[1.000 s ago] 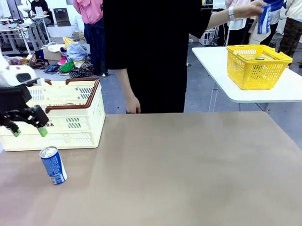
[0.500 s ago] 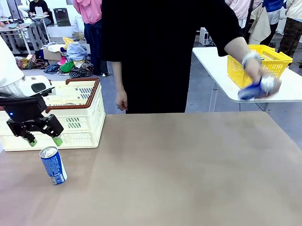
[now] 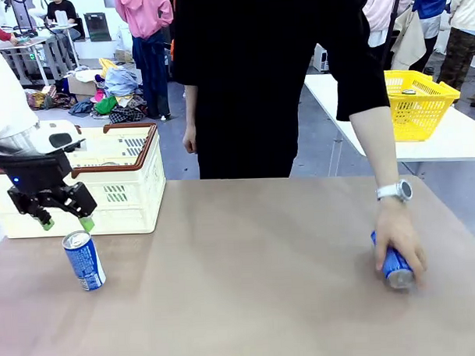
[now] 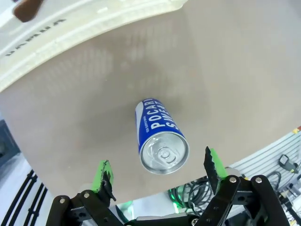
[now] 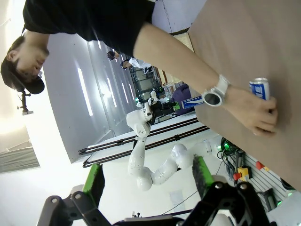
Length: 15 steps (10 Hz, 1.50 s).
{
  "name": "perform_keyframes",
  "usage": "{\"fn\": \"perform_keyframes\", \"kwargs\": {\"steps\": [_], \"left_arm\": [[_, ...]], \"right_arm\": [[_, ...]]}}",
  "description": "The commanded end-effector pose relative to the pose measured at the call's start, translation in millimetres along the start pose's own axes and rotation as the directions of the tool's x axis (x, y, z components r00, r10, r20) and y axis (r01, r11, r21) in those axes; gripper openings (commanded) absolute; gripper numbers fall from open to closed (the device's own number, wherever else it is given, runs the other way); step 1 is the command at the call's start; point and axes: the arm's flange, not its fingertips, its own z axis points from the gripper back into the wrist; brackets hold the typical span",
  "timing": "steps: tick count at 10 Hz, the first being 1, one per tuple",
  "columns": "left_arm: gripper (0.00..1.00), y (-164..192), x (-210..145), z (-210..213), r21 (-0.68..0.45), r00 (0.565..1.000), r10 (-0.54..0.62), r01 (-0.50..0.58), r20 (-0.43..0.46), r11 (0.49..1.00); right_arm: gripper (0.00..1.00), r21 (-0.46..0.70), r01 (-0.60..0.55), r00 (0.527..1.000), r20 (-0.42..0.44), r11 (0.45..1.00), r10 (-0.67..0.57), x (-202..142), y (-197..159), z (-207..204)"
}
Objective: Place the drinks into the Shopping basket.
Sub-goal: Pick up one drink and place it into the Shopping basket.
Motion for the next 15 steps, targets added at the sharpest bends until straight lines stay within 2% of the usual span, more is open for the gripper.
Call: {"fn": "perform_keyframes", "kwargs": {"steps": [1, 3, 6, 14, 15], "left_arm": [[1.0, -16.4, -0.7, -22.6, 0.061, 0.999, 0.018, -0.016, -0.039, 0.998], [1.0, -29.7, -11.3, -37.9, 0.122, 0.997, 0.031, -0.022, -0.066, 0.992], [1.0, -37.7, -5.4, -54.0, 0.136, 0.995, 0.032, -0.02, -0.09, 0.991], [1.0, -20.8, 8.8, -69.7, 0.127, 0.99, 0.099, -0.085, -0.104, 0.988], [0.46, -17.8, 8.8, -70.5, 0.132, 0.988, 0.11, -0.095, -0.105, 0.987]], "right_arm": [[1.0, 0.0, -0.001, 1.0, 0.0, 1.0, 0.001, -0.2, 0.5, 0.0], [1.0, 0.0, -0.001, 1.0, 0.0, 1.0, 0.001, -0.2, 0.5, 0.0], [1.0, 0.0, -0.001, 1.0, 0.0, 1.0, 0.001, -0.2, 0.5, 0.0], [1.0, 0.0, -0.001, 1.0, 0.0, 1.0, 0.001, -0.2, 0.5, 0.0], [1.0, 0.0, -0.001, 1.0, 0.0, 1.0, 0.001, -0.2, 0.5, 0.0]]}}
